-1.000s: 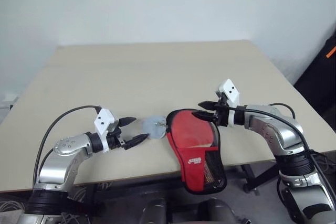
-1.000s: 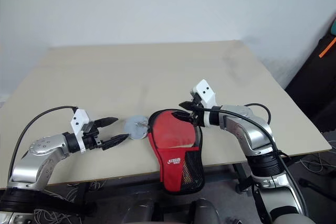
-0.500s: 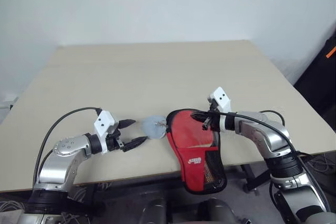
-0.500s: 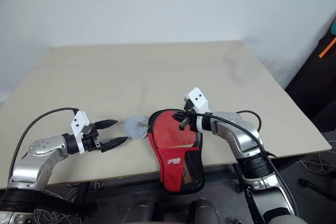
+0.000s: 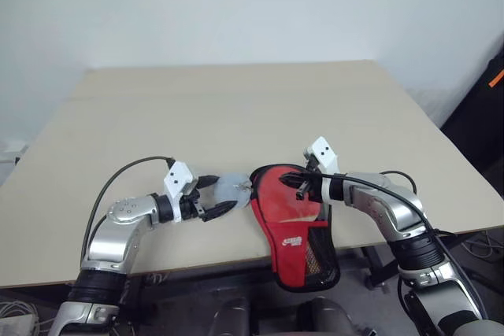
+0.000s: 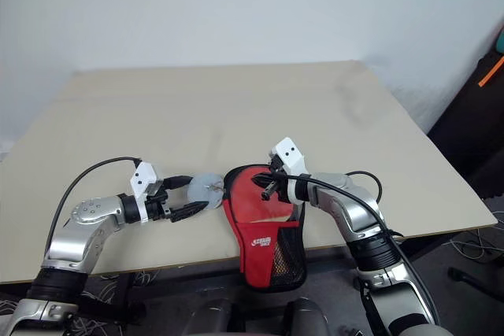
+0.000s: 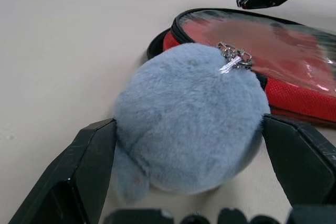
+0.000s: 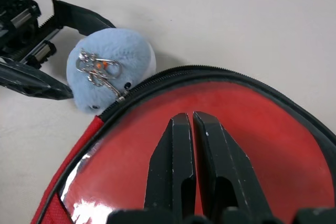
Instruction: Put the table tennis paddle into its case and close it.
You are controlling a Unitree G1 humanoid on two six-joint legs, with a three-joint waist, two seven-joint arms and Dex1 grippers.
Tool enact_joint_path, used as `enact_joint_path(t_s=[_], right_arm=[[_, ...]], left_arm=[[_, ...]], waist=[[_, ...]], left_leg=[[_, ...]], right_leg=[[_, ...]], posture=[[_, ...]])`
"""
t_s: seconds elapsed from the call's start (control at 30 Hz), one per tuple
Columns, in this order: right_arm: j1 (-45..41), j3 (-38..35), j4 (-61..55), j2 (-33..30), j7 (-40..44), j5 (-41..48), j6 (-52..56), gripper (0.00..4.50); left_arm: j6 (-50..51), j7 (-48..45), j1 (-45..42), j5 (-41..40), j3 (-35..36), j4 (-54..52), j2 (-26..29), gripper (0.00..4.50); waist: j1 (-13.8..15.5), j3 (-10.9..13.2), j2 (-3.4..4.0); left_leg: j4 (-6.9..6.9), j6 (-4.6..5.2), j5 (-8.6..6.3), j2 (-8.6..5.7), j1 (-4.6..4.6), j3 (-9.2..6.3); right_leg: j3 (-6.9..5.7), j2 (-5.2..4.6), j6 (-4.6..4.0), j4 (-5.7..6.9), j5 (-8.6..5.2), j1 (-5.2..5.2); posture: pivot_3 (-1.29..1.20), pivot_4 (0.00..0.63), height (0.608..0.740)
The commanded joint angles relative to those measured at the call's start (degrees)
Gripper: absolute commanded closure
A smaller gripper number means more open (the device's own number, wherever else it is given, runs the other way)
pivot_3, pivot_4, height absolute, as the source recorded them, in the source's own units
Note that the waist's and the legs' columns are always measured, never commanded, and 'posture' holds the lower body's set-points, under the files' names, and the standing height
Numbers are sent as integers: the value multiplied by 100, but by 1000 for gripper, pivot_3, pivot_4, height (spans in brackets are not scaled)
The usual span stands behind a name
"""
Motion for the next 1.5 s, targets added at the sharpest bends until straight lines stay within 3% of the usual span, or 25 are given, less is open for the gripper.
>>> enact_joint_path(t_s=[0.03,0.4,0.83,0.93,1.2,1.33,1.5], right_arm=[[-91,-90,-126,53,-55,27,-24,4340],[-106,-155,-170,44,-97,59,31,4340],[-184,-166,-56,57,-111,49,20,4340],[-193,-166,-35,57,-109,46,9,4360],[-208,-193,-59,62,-125,68,40,4360],[-215,-202,-74,60,-127,74,61,4360],[-225,-211,-78,60,-121,75,81,4360]], left_arm=[[-155,-65,-255,96,-46,148,-47,0],[-323,-201,-617,280,-110,632,-87,0],[-211,-454,-725,333,-96,430,184,0],[-155,-510,-746,297,-90,397,205,537],[-25,-562,-739,295,-124,416,152,3270],[-2,-581,-727,286,-145,401,138,4354],[68,-655,-649,274,-187,152,209,4469]], waist=[[0,0,0],[0,-1,0],[-2,-1,0],[-1,-1,0],[-1,-1,0],[-1,-2,0],[-1,-2,0]], left_leg=[[0,0,0,0,0,0],[3,3,2,0,0,-2],[4,5,2,0,0,-1],[4,4,2,0,0,-1],[4,14,7,0,0,-2],[4,15,8,0,0,-2],[4,18,10,0,0,-1]], right_leg=[[0,0,0,0,0,0],[0,-1,0,1,1,1],[0,-1,0,2,1,1],[0,-1,0,2,1,1],[0,-1,0,2,1,1],[0,-1,0,2,2,1],[0,-1,0,2,1,1]], posture=[[0,0,706],[0,0,706],[0,0,706],[0,0,706],[0,0,706],[0,0,706],[0,0,706]])
